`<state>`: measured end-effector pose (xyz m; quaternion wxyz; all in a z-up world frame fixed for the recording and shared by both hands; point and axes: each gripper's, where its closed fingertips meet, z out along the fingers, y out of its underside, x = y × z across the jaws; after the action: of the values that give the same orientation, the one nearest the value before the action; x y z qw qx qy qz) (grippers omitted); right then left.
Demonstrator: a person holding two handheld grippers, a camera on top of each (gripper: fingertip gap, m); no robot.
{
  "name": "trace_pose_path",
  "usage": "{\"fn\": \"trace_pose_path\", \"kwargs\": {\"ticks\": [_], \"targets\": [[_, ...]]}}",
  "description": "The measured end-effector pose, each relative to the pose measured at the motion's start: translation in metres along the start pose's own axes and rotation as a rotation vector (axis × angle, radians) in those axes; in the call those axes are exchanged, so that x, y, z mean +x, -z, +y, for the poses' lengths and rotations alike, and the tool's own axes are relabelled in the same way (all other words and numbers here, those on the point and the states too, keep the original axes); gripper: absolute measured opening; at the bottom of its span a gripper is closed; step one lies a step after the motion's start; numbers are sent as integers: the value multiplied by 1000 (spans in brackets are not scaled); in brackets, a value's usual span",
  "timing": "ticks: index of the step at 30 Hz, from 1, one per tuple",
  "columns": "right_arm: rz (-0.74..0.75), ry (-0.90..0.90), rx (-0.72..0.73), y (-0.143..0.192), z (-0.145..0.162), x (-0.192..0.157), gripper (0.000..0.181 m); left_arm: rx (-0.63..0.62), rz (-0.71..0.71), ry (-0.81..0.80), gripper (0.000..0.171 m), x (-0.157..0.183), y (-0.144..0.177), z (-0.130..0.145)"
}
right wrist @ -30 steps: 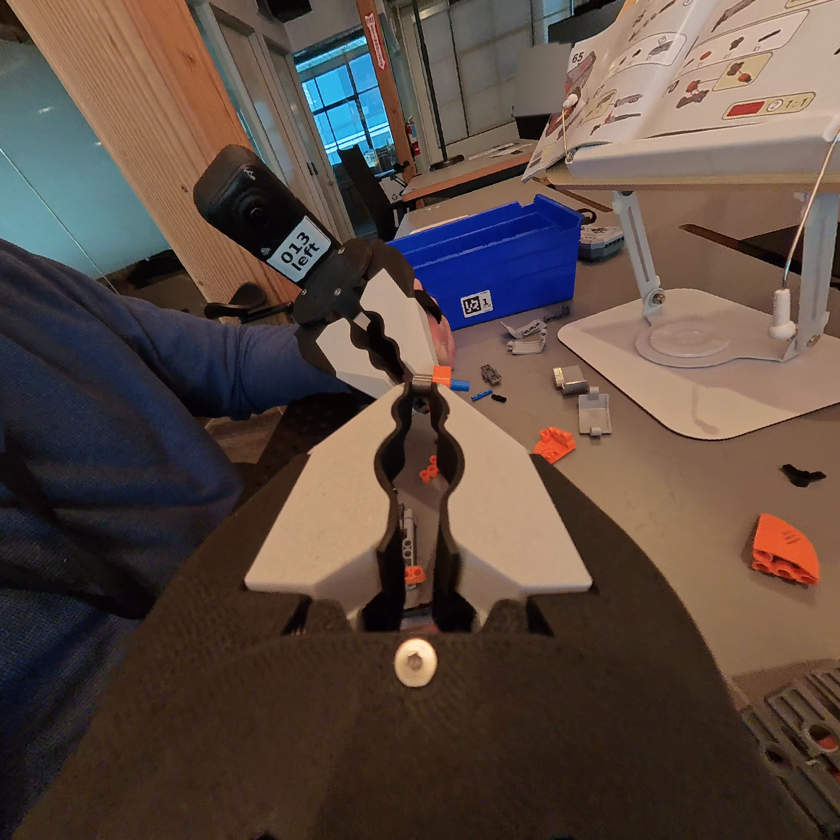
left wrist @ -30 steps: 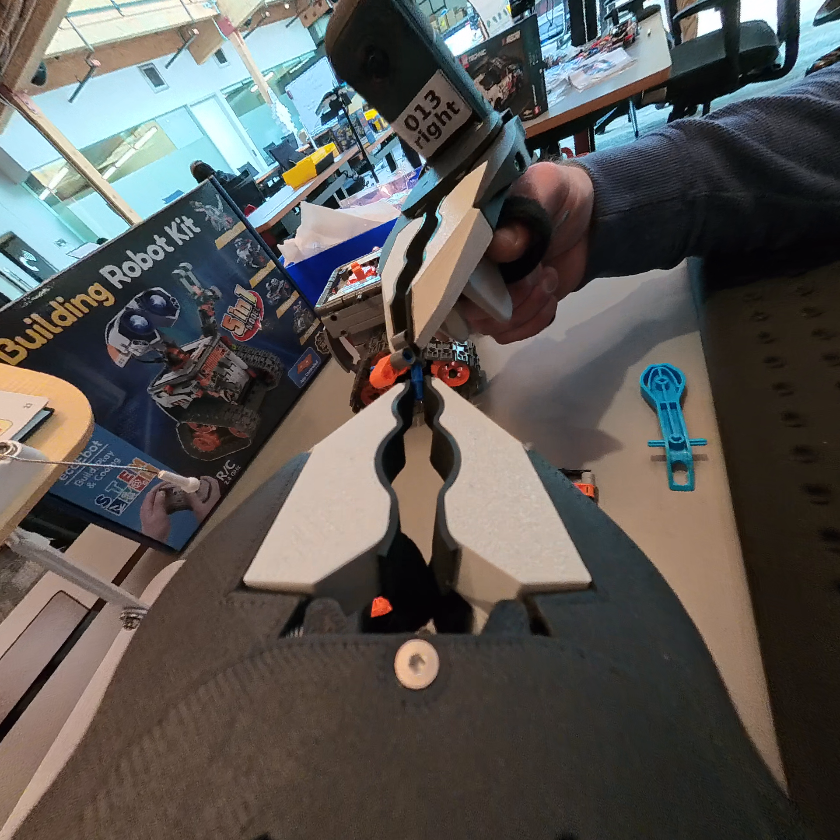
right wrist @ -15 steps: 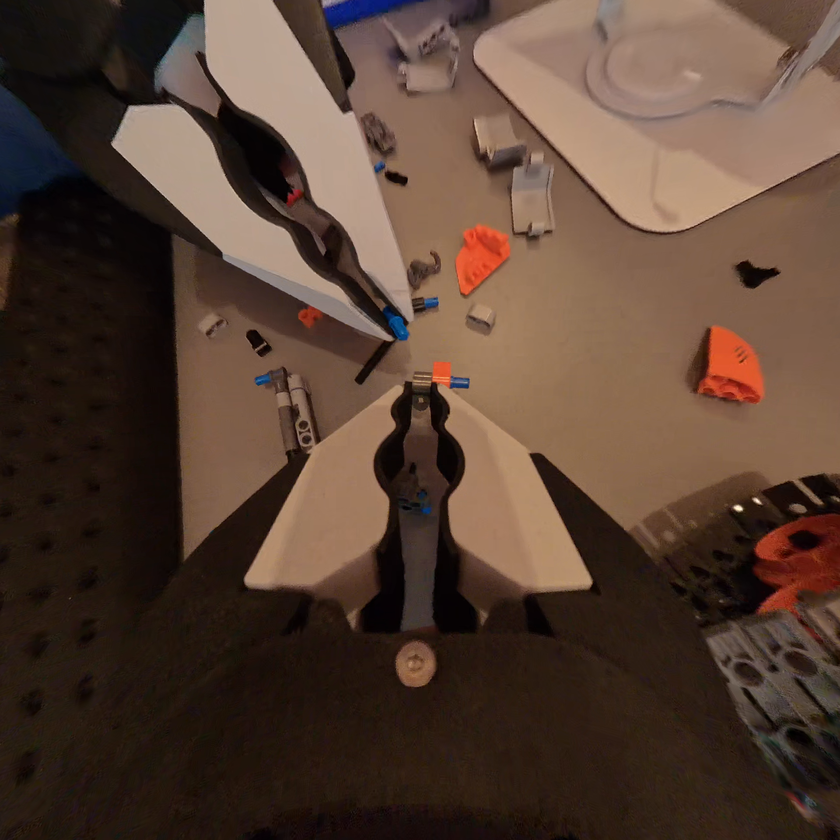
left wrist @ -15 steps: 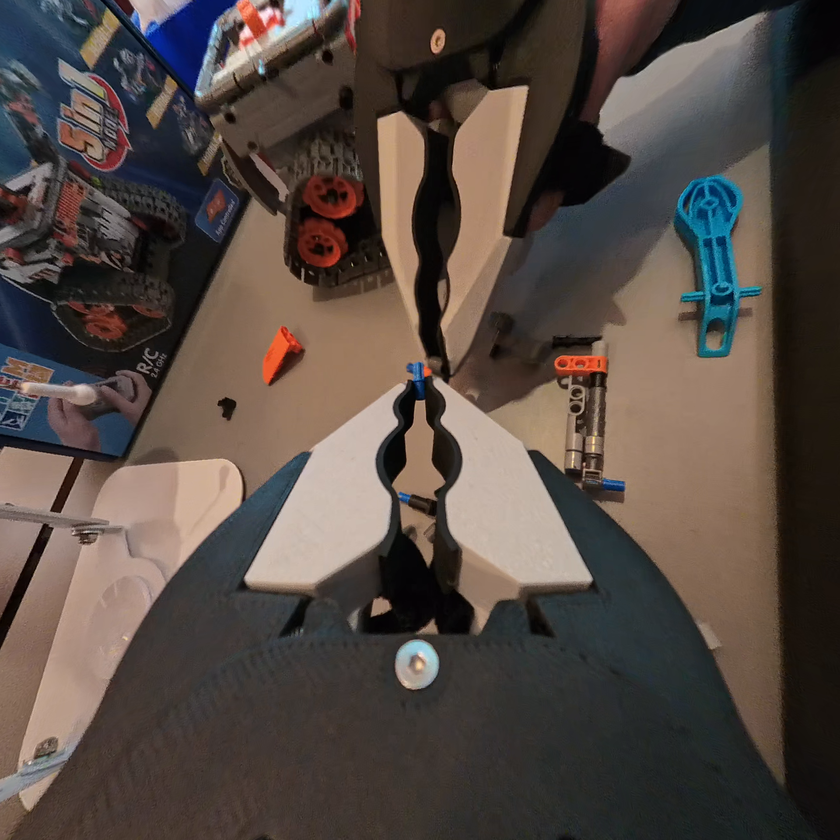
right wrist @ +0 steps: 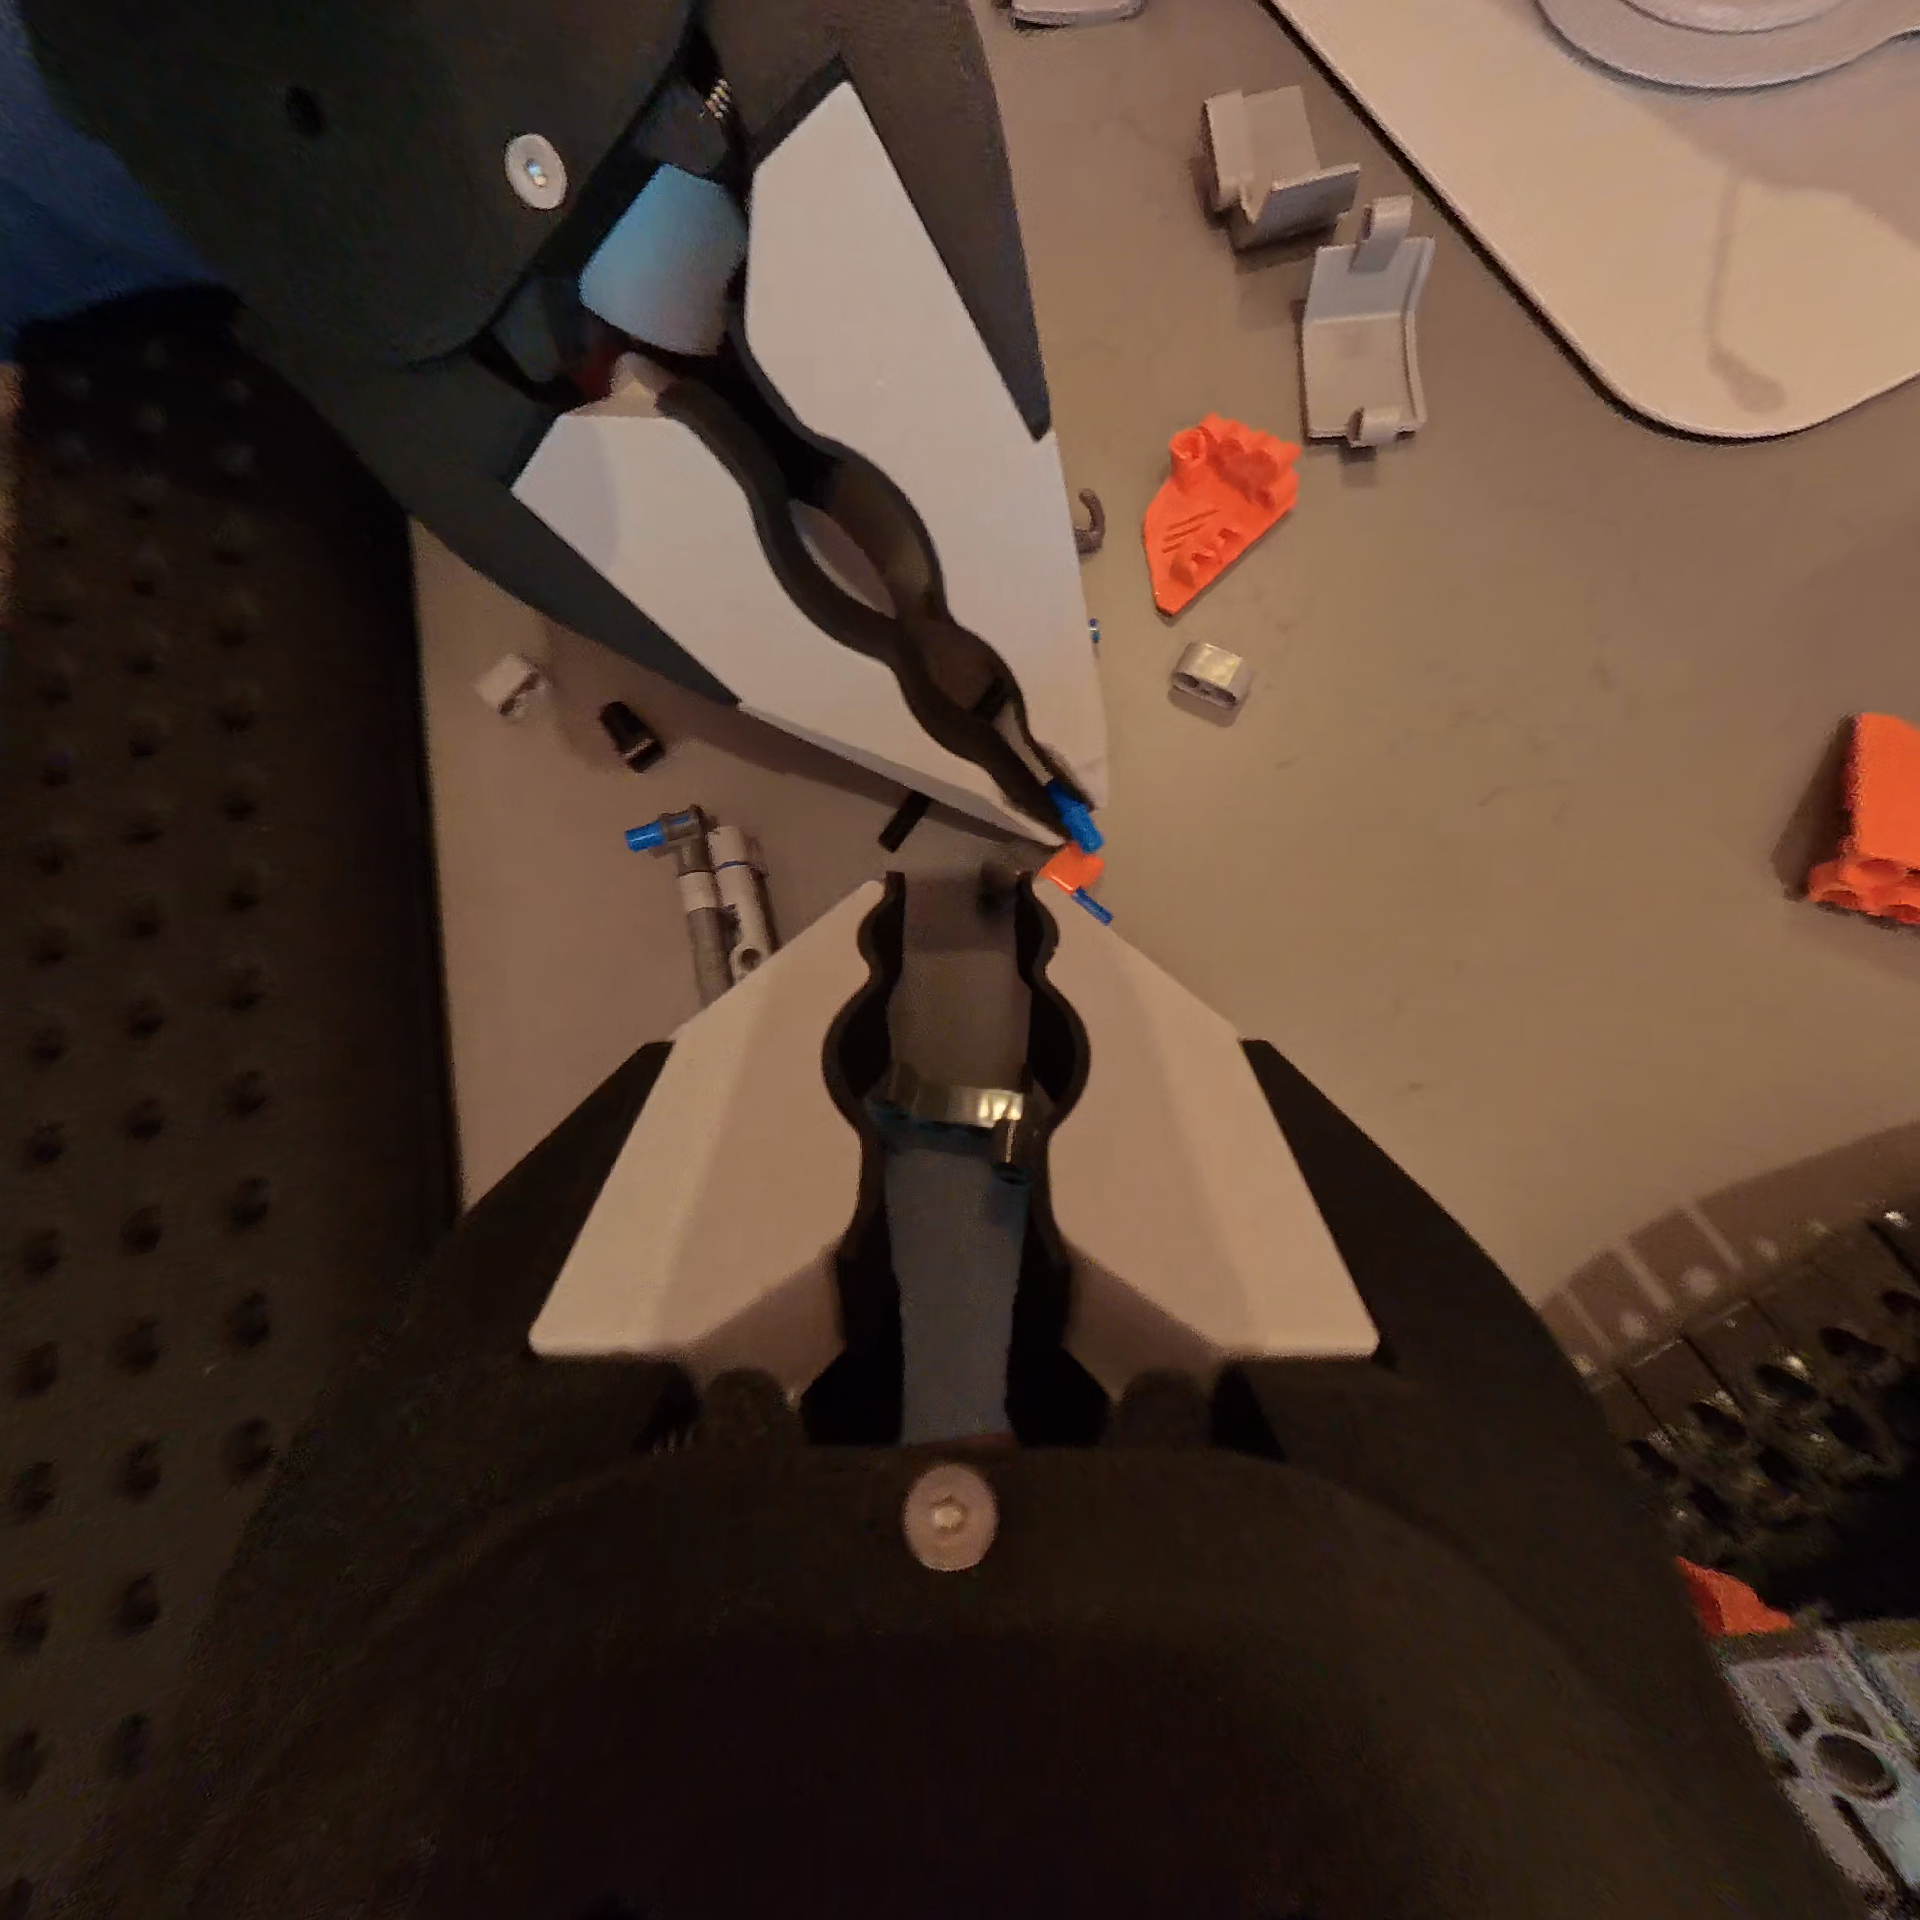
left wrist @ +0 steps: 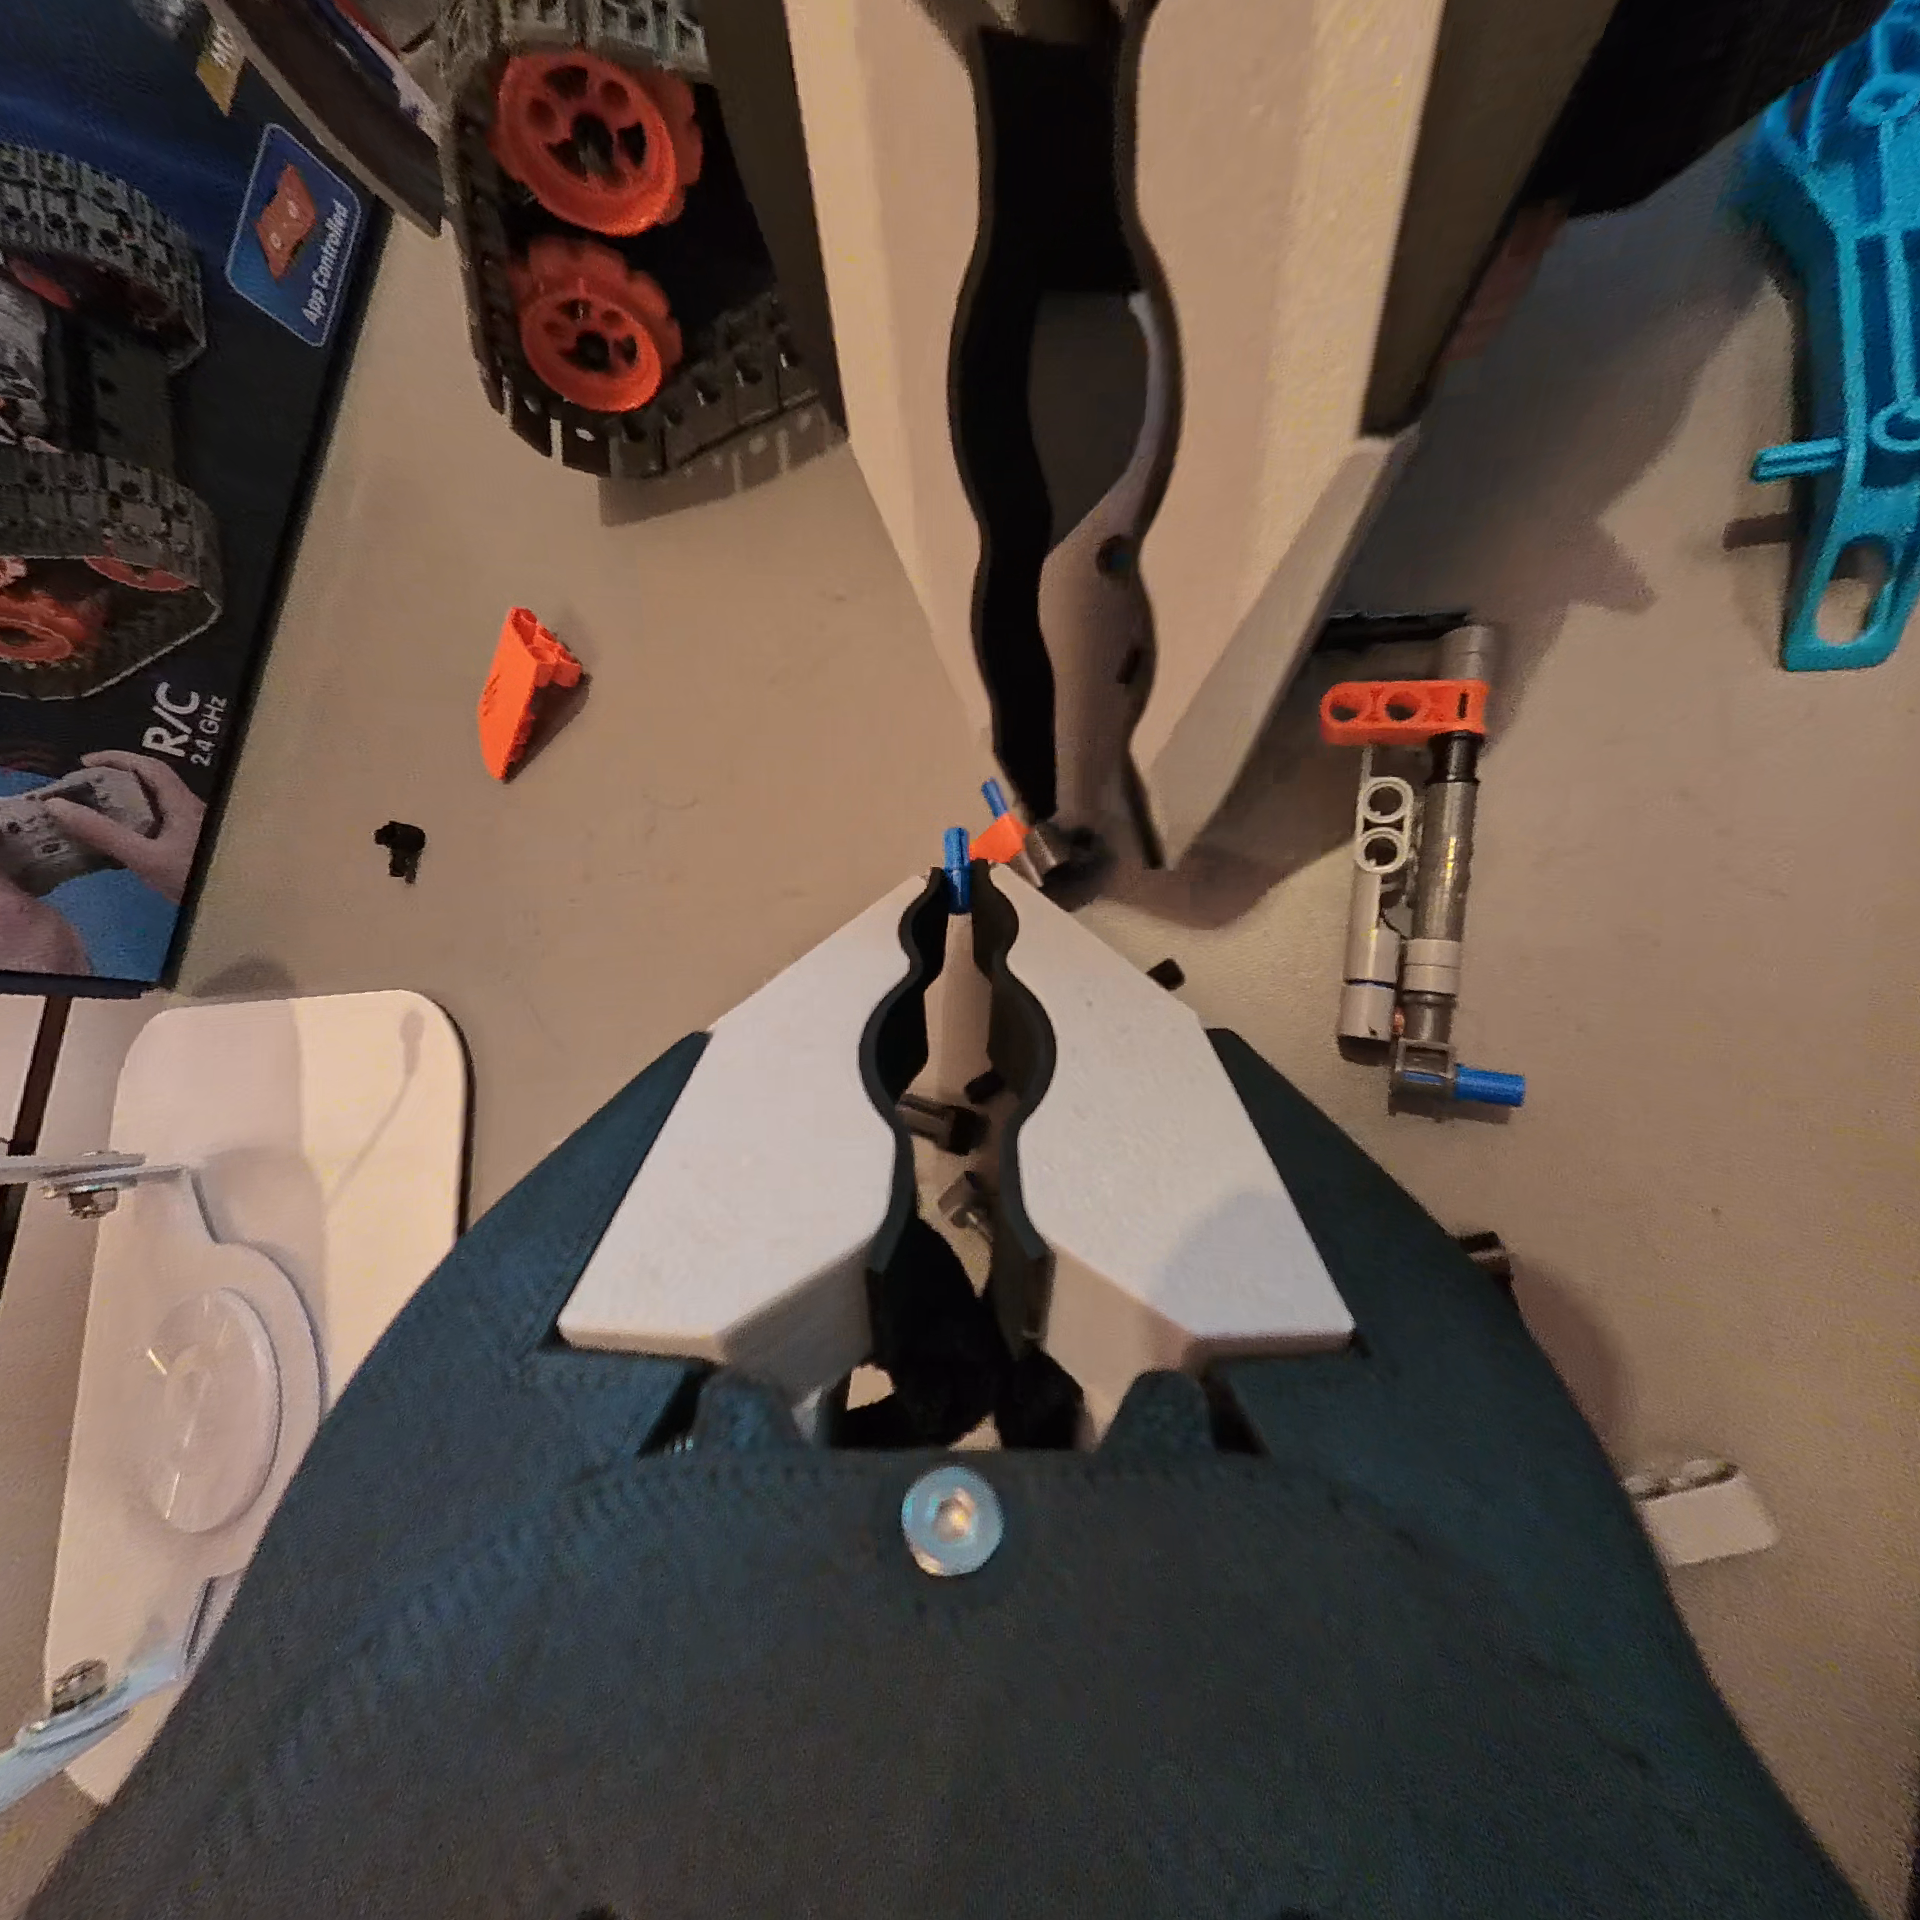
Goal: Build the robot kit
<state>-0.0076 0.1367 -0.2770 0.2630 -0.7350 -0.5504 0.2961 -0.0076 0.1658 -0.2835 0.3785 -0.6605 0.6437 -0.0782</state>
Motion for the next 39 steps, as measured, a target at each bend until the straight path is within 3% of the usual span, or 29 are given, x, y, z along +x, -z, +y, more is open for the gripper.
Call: {"fn": "trace_pose_path", "kwargs": {"ticks": [2,6,9,16,19,25,30,34,39], "targets": [[-8,27,-8,6,0,2,26,17,-5,7,2,-3,4,-3],[40,89,-3,12,-6,18,21,16,33,17,2,0,9,-1],[31,133,-90,4,5,24,26,-19,40,0,2,4,8,3],[-20,145,-142,-4,14,12,24,-33,41,-1,2,6,-3,4],[-38,119,-131,-5,13,2,10,-29,34,-1,2,5,-6,3],[-16,143,-135,0,13,0,15,-38,11,0,2,0,-5,6],[-17,143,-131,-4,13,3,23,0,60,20,2,3,14,-1],[-5,152,-153,-8,15,0,4,1,151,-3,2,23,26,-3],[36,94,-140,-10,13,2,1,-38,154,-38,2,30,28,0]]}}
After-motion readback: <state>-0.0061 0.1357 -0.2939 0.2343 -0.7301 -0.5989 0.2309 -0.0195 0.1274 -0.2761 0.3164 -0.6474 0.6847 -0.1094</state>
